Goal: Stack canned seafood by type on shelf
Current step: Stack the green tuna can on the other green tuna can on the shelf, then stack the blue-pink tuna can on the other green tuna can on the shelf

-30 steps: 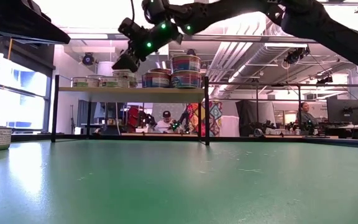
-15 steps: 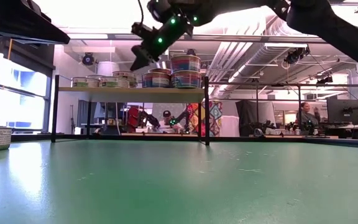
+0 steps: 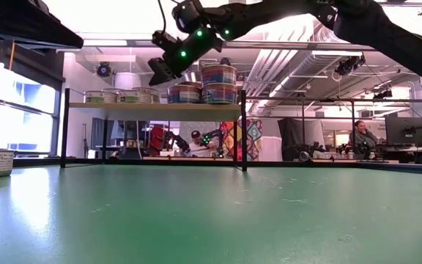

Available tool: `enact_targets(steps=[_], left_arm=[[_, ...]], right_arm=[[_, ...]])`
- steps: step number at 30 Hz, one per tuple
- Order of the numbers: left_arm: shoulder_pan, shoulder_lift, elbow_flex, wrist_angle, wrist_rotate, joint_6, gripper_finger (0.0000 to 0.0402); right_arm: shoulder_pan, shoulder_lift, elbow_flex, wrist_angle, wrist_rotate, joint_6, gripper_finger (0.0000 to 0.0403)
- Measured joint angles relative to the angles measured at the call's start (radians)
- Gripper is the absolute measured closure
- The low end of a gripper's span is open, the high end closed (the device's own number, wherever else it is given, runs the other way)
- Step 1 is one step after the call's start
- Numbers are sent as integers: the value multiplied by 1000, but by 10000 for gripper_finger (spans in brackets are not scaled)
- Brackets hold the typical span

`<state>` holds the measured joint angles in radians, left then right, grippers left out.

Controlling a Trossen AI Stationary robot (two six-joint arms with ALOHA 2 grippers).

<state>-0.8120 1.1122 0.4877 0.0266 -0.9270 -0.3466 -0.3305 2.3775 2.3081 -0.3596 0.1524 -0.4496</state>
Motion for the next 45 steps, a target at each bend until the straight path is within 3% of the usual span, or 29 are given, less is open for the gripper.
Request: enact_targets(steps=[4, 13, 18, 22, 31, 39, 45], left_arm=[[0, 0, 0, 2, -1, 0, 401], [-1, 0, 0, 0, -1, -16, 401], [-23, 0, 0, -5, -3, -19, 401], [-68, 0, 0, -7, -12, -31, 401], [-192, 0, 0, -27, -20, -102, 402], [-283, 0, 68, -331, 46, -459, 402], [-328, 0, 77, -474, 196, -720, 402]], right_arm=[[28, -16, 0, -1, 0, -7, 401], [176, -153, 1, -201, 78, -67, 403], [285, -190, 1, -401, -4, -32, 403], [385, -184, 0, -542, -32, 43, 403], [571, -94, 0, -630, -59, 143, 403], [606, 27, 0, -638, -58, 191, 403], [585, 73, 0, -639, -99, 187, 403]])
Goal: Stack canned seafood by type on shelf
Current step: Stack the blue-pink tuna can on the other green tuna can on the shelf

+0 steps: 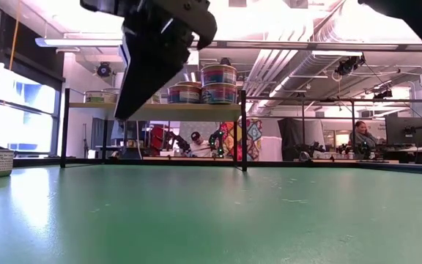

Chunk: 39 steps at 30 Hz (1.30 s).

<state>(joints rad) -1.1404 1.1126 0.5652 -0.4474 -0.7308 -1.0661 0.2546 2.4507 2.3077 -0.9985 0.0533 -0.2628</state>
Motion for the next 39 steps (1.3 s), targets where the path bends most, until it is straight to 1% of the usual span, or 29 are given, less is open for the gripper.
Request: enact_targets(steps=[4, 8, 12, 15, 20, 23, 27, 30, 32, 34, 36, 39], left_arm=[[-32, 1, 13, -67, 135, -160, 402], [-81, 15, 75, -138, 204, -276, 402], [-127, 73, 164, -269, 289, -432, 402], [-143, 130, 187, -320, 356, -517, 402], [-131, 231, 166, -324, 357, -544, 402], [-108, 280, 157, -310, 302, -539, 402], [-60, 319, 155, -289, 192, -457, 401], [6, 331, 149, -249, 114, -334, 402], [65, 342, 147, -183, 69, -216, 402], [142, 354, 135, -65, 44, -61, 402], [230, 376, 112, 78, 43, 106, 402], [355, 411, 85, 314, 78, 334, 402]], right_arm=[[-18, 9, 0, 2, -40, -10, 403], [-32, 33, 0, 20, -73, -41, 403], [-49, 56, 0, 67, -102, -73, 403], [-65, 61, 0, 91, -102, -80, 403], [-92, 59, 0, 60, -99, -122, 403], [-110, 41, 0, -16, -97, -119, 403], [-113, -10, 0, -129, -80, -117, 403], [-110, -61, 0, -214, -79, -103, 403], [-103, -100, 0, -269, -63, -79, 403], [-93, -149, 0, -307, -36, -51, 403], [-82, -199, 0, -343, -4, -23, 403], [-52, -273, 0, -369, 44, 30, 403]])
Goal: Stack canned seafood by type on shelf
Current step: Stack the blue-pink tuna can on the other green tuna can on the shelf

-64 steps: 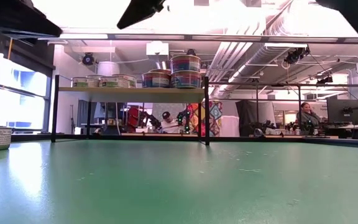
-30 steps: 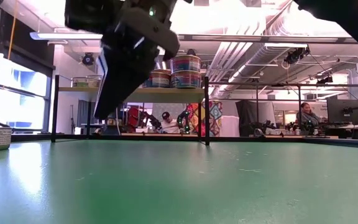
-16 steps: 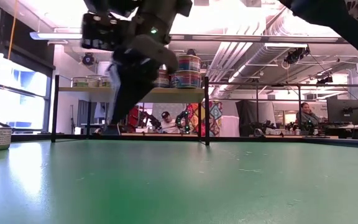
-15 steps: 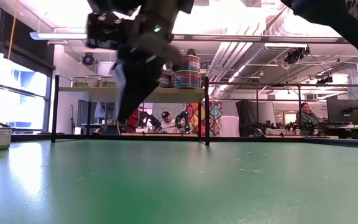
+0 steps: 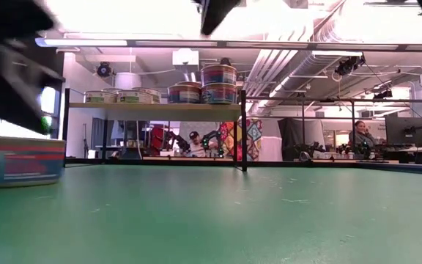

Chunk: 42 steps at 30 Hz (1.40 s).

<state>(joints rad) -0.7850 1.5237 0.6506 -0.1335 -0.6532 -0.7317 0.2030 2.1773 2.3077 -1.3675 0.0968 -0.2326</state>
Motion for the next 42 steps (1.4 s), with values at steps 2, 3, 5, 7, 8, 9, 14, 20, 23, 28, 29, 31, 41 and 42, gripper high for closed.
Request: enact_targets(steps=[2, 3, 5, 7, 8, 9, 14, 20, 23, 28, 29, 31, 41, 42], left_arm=[[72, 20, -9, 125, 38, 123, 402], [103, 27, -9, 175, 54, 171, 402], [148, 28, -8, 253, 88, 248, 402], [172, 13, 4, 261, 122, 296, 402], [175, 0, 14, 247, 129, 306, 402], [174, -16, 24, 219, 129, 307, 402], [118, -114, 76, -71, 125, 198, 402], [39, -202, 69, -431, 103, -105, 402], [27, -230, 17, -438, 99, -158, 402], [60, -242, -98, -331, 131, -168, 402], [69, -241, -120, -290, 125, -145, 401], [90, -234, -155, -174, 119, -81, 401], [233, -176, -187, 272, 202, 281, 402], [237, -176, -175, 269, 203, 292, 402]], right_arm=[[23, -46, 0, -10, 18, 40, 403], [34, -64, 0, -13, 24, 56, 403], [62, -93, 0, -12, 33, 80, 403], [89, -98, 2, -12, 45, 97, 403], [103, -96, 1, -13, 59, 102, 403], [117, -93, -1, -12, 75, 105, 403], [149, -110, -200, 149, 100, 115, 403], [133, -137, -555, 572, 86, 125, 403], [128, -137, -695, 826, 85, 123, 403], [119, -137, -843, 1165, 84, 96, 402], [118, -137, -854, 1201, 84, 90, 401], [117, -137, -858, 1239, 87, 83, 393], [138, -140, -786, 1129, 93, 95, 270], [139, -140, -790, 1112, 85, 101, 258]])
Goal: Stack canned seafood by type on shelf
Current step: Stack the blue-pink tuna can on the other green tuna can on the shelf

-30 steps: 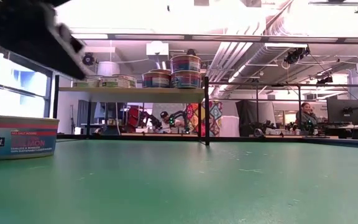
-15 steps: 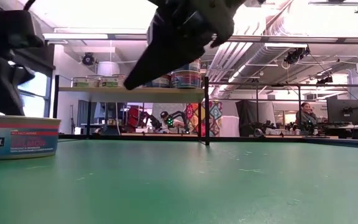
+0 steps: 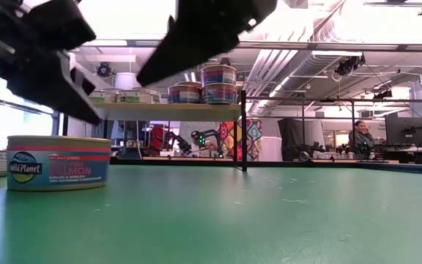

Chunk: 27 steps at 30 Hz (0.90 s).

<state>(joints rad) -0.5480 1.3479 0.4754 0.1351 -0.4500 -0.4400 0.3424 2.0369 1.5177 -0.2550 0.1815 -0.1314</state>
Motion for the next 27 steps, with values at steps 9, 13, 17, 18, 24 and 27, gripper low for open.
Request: enact_targets(steps=[9, 13, 17, 18, 24, 27], left_arm=[[-18, -22, 56, -261, 52, -119, 402], [-19, -20, 23, -259, 6, -165, 402], [-6, -20, -53, -94, -1, -118, 402], [-1, -20, -70, -52, 0, -103, 402], [23, -19, -121, 82, 14, -42, 402], [34, -19, -134, 117, 17, -19, 402]], right_arm=[[-10, 13, -290, 495, -60, -81, 225], [-19, 23, -353, 691, -44, -86, 224], [-23, 25, -346, 705, -44, -84, 213], [-23, 25, -346, 717, -44, -88, 206], [-21, 25, -346, 726, -29, -160, 151], [-22, 25, -346, 731, -21, -196, 127]])
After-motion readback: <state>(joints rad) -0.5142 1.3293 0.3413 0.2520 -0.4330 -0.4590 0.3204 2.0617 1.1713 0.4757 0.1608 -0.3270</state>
